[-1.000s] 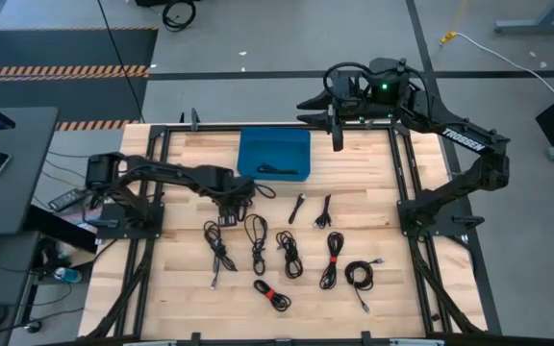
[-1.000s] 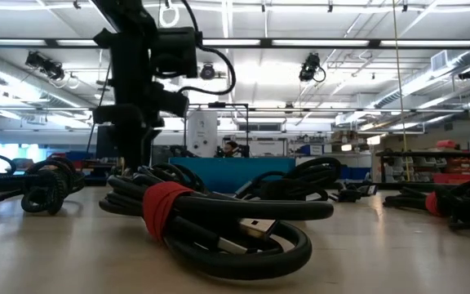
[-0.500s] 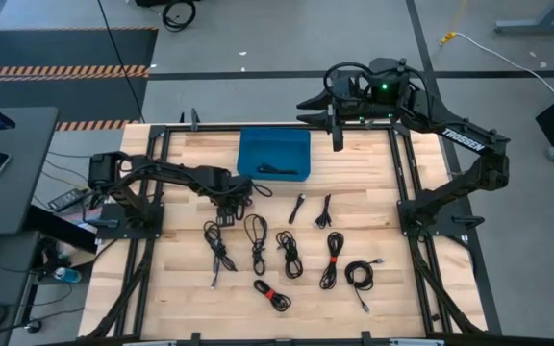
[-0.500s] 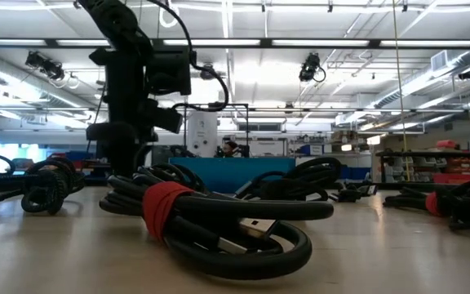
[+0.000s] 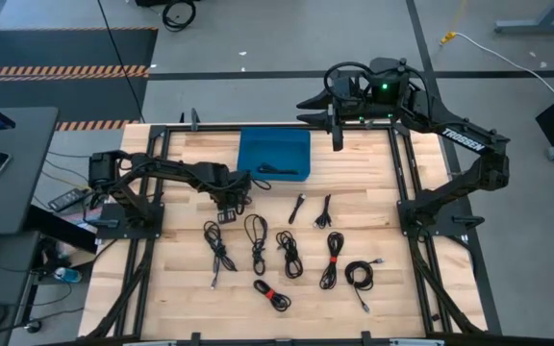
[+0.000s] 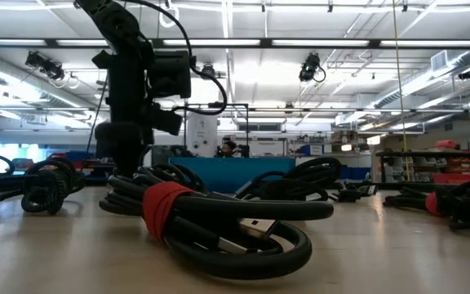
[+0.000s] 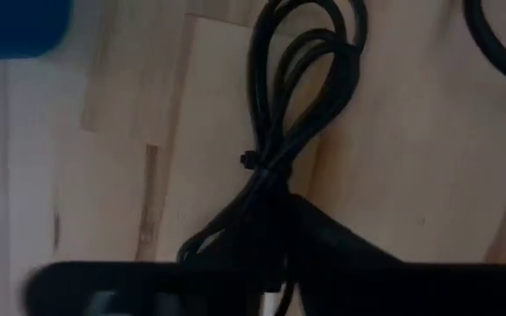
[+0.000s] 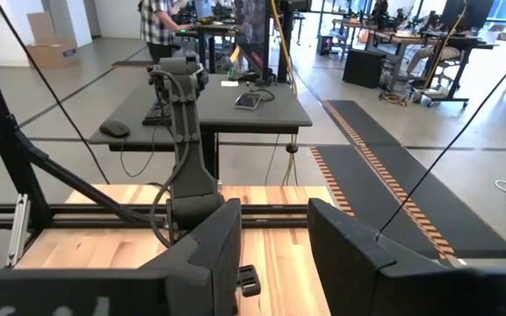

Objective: Pick and place USB-C Cables
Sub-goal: Put the black charger cable into the blue bin

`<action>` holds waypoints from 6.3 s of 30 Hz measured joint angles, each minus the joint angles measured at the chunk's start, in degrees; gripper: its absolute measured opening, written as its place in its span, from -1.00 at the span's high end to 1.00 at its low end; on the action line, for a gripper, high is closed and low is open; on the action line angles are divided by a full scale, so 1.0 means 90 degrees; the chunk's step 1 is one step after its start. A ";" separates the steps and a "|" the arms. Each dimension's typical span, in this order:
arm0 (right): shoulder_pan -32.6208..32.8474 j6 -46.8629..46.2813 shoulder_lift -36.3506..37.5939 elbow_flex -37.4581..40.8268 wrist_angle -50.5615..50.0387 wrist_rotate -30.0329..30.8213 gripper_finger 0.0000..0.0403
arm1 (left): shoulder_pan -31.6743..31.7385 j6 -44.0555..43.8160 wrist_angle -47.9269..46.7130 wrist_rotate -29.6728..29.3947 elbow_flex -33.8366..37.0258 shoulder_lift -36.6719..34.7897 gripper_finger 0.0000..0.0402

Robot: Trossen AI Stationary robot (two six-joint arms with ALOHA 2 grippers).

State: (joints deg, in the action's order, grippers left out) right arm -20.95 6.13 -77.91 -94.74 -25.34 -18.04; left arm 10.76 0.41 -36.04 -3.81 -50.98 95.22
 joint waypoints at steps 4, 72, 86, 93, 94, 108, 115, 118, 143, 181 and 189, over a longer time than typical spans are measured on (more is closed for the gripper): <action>0.0002 0.0002 0.0000 0.0000 0.0000 0.0018 0.31 | -0.0002 -0.0137 0.0029 0.0094 -0.0002 -0.0022 0.95; 0.0000 -0.0166 -0.0002 -0.0005 0.0306 -0.0022 0.31 | 0.0005 -0.0768 0.0755 -0.0255 0.1251 -0.0818 -0.34; 0.0000 -0.0187 -0.0002 -0.0002 0.0335 -0.0015 0.31 | -0.0005 -0.1414 0.1166 -0.0250 0.1243 -0.0790 0.58; 0.0000 -0.0187 -0.0002 -0.0003 0.0333 0.0000 0.31 | 0.0000 -0.1981 0.1361 -0.0261 0.1236 -0.0794 0.97; 0.0000 -0.0187 -0.0002 -0.0002 0.0333 0.0000 0.31 | 0.0000 -0.2009 0.1440 -0.0227 0.1236 -0.0792 0.98; 0.0000 -0.0188 -0.0002 -0.0002 0.0324 -0.0005 0.31 | -0.0345 -0.1263 0.0084 0.0148 -0.0800 -0.1399 0.99; 0.0000 -0.0175 -0.0002 -0.0002 0.0328 -0.0007 0.31 | -0.0135 0.0080 -0.0385 -0.0614 -0.2425 -0.1401 1.00; 0.0000 -0.0165 -0.0002 -0.0002 0.0329 -0.0010 0.31 | 0.0229 0.0468 -0.0385 -0.0629 -0.2767 -0.1404 1.00; 0.0029 -0.0203 0.0551 0.0002 0.1001 -0.0684 0.31 | 0.1593 0.2672 0.0319 0.0905 -0.2926 0.1227 1.00; 0.0034 -0.0381 0.0539 0.0002 0.0897 -0.0685 0.31 | 0.2233 0.2741 0.0691 0.0921 -0.2934 0.1513 0.81; 0.0034 -0.0381 0.0539 0.0000 0.0896 -0.0687 0.31 | 0.2237 0.2479 0.0698 0.0906 -0.2936 0.1513 0.68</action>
State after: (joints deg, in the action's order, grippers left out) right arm -20.64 2.70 -73.06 -94.74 -17.28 -24.23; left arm 30.89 22.73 -29.76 4.34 -77.41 108.84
